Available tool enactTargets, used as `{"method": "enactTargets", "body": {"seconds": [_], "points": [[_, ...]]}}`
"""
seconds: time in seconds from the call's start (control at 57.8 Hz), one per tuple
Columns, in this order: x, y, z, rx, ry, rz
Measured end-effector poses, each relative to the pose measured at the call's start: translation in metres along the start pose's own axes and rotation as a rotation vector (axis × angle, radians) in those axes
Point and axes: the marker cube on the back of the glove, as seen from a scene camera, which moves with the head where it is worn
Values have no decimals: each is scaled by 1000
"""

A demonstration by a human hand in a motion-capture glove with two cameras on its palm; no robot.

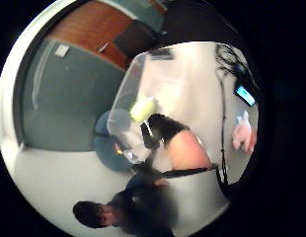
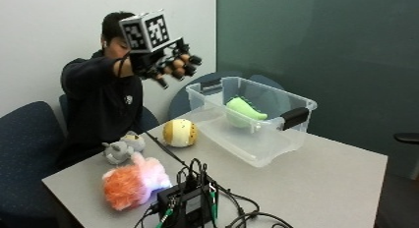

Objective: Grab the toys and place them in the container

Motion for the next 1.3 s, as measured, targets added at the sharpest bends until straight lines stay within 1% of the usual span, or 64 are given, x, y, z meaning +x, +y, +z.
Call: {"method": "enactTargets", "body": {"seconds": [0.087, 0.208, 0.277, 0.381, 0.467, 0.502, 0.606, 0.71, 0.831, 0.9, 0.952, 1.039, 1.143, 1.229, 1.264, 1.281, 1.298], "points": [[70, 10, 14, -89, 55, 98], [151, 20, 56, -169, 116, 148], [177, 29, 84, -205, 90, 194], [202, 47, 145, -249, 57, 297], [220, 55, 186, -308, 100, 330], [225, 54, 192, -282, 116, 329], [234, 44, 201, -119, 116, 317], [239, 38, 206, -30, 86, 255], [242, 32, 209, 92, 30, 219], [239, 28, 206, 140, 52, 199], [231, 27, 201, 145, 73, 180], [204, 23, 169, 130, 118, 102], [148, 16, 108, 195, 120, 4], [62, 29, 57, 287, 82, -56], [27, 38, 41, 314, 58, -154], [12, 42, 33, 322, 42, -251], [-2, 46, 26, 325, 24, -379]]}}
